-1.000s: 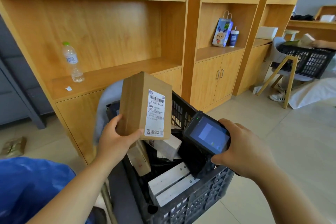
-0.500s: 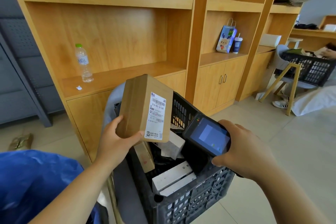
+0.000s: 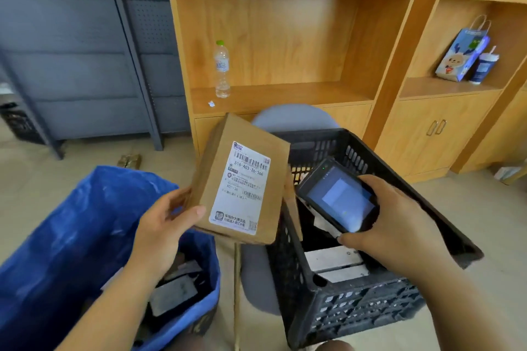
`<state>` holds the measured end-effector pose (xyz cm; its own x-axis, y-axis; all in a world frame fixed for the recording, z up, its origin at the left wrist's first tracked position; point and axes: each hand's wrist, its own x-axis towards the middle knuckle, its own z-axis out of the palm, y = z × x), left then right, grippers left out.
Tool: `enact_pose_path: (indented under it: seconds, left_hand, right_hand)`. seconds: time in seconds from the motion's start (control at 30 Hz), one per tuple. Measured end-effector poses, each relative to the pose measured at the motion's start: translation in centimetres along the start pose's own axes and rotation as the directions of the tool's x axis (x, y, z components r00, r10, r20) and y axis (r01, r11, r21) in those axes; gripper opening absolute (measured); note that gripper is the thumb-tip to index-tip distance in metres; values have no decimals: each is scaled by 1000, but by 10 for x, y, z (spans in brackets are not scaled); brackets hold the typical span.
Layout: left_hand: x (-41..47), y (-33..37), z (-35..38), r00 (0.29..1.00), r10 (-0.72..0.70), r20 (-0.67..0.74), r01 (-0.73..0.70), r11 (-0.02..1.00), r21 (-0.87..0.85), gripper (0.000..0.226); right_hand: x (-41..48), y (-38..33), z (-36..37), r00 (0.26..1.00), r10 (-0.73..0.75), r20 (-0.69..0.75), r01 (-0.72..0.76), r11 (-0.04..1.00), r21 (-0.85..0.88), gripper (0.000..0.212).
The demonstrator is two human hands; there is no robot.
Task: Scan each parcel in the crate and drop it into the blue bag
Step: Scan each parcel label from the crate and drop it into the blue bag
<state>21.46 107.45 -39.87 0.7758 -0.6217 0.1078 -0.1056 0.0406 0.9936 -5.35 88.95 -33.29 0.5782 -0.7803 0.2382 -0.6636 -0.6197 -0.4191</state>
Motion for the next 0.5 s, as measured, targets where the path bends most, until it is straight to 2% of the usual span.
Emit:
enact_pose_path:
  seconds: [0.07,0.13,0.17,0.23,0.27,0.33,0.37,0.4,0.5]
  left_hand:
    - [-12,-10,-27,996,-12,-93,12,1000,0,51]
    - [-20,-23,-51,977,-19,-210,39,995,94,40]
    - [-22,-30,-62,962,-26,-271,72,984,161,39]
    - [-24,-45,-83,938,-84,-336,190,936,298,50]
    - [-21,-53,-90,933,-140,-333,269,885,381,56]
    - [-17,-69,-100,900,-270,-341,425,711,560,64]
    - [-15,-74,-101,880,-318,-352,474,623,623,65]
    - [-16,-79,-101,870,-348,-348,492,579,650,64]
    - [-19,-88,-96,910,-334,-245,410,639,651,51]
  right_hand:
    - [5,-17,14,998,-49,37,48,999,15,90]
    - [7,-32,27,993,-96,64,95,995,27,88]
    - [7,-40,33,991,-112,77,111,994,24,87]
    - [8,-51,43,985,-137,102,135,991,23,84]
    - [7,-54,46,983,-142,113,140,990,29,84]
    - [7,-61,53,977,-156,146,152,988,40,84]
    - [6,-62,54,975,-161,155,156,987,43,84]
    - [5,-64,56,973,-165,163,159,986,48,83]
    - [2,-64,57,976,-153,157,146,988,58,82]
